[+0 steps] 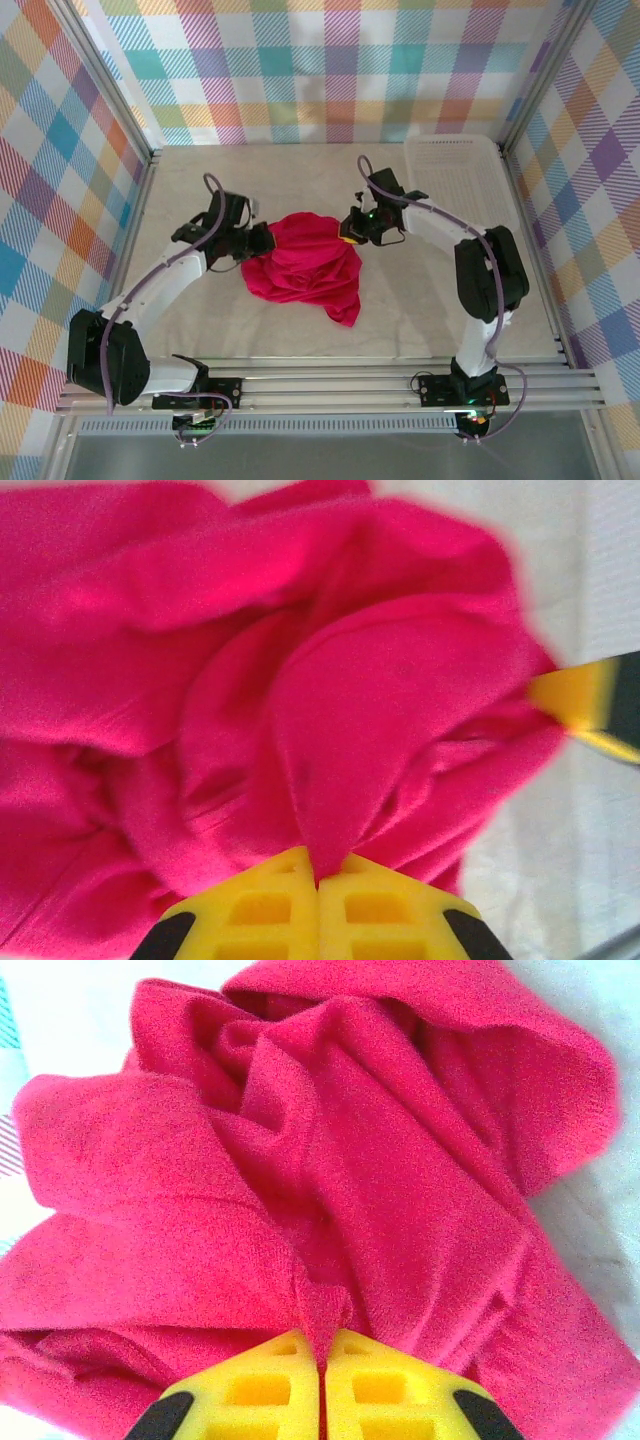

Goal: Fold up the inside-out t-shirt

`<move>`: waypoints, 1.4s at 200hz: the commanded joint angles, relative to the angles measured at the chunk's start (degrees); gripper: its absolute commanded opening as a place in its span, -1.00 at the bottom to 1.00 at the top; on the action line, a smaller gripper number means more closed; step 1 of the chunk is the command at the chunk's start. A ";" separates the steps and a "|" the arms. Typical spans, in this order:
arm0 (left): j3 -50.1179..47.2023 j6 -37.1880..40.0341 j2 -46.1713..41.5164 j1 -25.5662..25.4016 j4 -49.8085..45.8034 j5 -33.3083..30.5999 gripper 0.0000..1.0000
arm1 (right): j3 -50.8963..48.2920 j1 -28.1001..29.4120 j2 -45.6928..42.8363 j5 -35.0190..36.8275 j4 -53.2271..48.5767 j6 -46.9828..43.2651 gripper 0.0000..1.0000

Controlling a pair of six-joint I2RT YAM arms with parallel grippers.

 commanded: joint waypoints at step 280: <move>-2.83 -11.09 12.76 5.38 16.56 -5.38 0.36 | 20.17 19.44 7.51 12.11 -16.42 -5.65 -1.00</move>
